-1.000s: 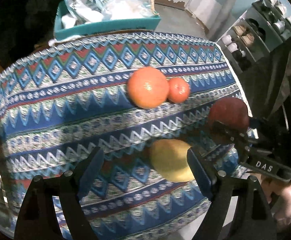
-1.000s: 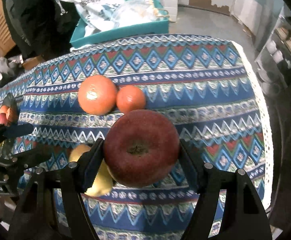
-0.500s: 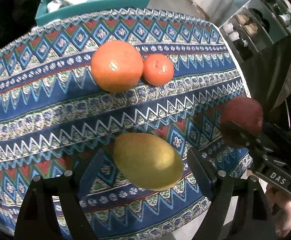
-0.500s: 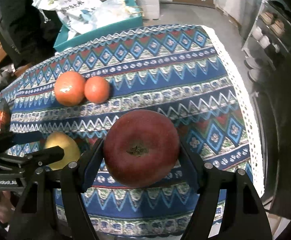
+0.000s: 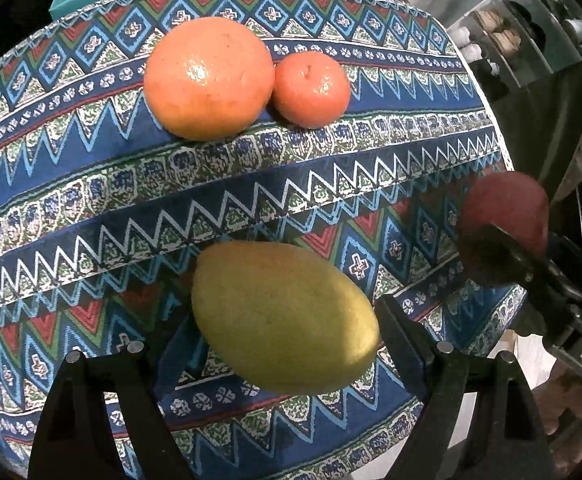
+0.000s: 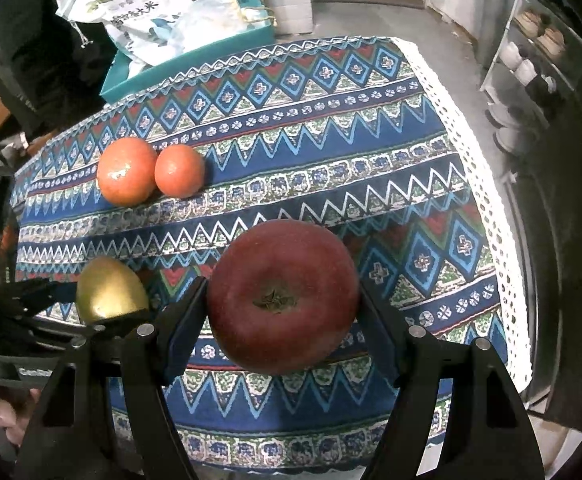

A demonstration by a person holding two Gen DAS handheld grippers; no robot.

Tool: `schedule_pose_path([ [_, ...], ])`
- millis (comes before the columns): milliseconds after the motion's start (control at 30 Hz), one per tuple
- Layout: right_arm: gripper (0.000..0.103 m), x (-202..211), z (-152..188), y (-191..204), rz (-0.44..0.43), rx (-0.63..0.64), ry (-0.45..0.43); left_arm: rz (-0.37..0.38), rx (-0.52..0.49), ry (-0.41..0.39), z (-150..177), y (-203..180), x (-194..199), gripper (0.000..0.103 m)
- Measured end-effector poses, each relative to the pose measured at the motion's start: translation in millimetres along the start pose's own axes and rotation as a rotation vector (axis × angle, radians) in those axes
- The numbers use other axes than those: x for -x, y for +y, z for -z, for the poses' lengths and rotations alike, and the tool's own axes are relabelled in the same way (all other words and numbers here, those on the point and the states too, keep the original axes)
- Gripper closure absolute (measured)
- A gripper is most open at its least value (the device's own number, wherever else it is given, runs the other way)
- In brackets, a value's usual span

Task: Organize fruits
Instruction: 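Lift and carry the mango and red apple in both tools toward the glass bowl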

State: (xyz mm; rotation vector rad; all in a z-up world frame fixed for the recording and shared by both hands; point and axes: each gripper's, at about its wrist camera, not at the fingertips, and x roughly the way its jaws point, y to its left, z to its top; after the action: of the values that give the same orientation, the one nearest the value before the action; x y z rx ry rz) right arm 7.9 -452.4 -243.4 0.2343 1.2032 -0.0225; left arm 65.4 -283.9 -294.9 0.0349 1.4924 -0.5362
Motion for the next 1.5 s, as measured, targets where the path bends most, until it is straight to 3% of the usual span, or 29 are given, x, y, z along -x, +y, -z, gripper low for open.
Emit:
schedule_pose_path([
  [100,0.030,-1.1,0.2,0.7,-0.002,0.001,0.001,-0.016,-0.031,-0.017,2.0,-2.8,0.2,0.021],
  [567,0.030,-0.4,-3.2,8.7,0.001,0.019,-0.018,-0.074,-0.130,-0.098,14.6,-4.6,16.2,0.021],
  [1033,0.030,32.1,-13.0,40.6,0.015,0.120,-0.117,-0.145,-0.180,-0.245,29.6,7.2,84.7,0.021],
  [1500,0.030,70.7,-24.8,75.7,-0.027,0.179,-0.208,-0.155,-0.167,-0.346,36.4,18.4,140.1,0.021],
])
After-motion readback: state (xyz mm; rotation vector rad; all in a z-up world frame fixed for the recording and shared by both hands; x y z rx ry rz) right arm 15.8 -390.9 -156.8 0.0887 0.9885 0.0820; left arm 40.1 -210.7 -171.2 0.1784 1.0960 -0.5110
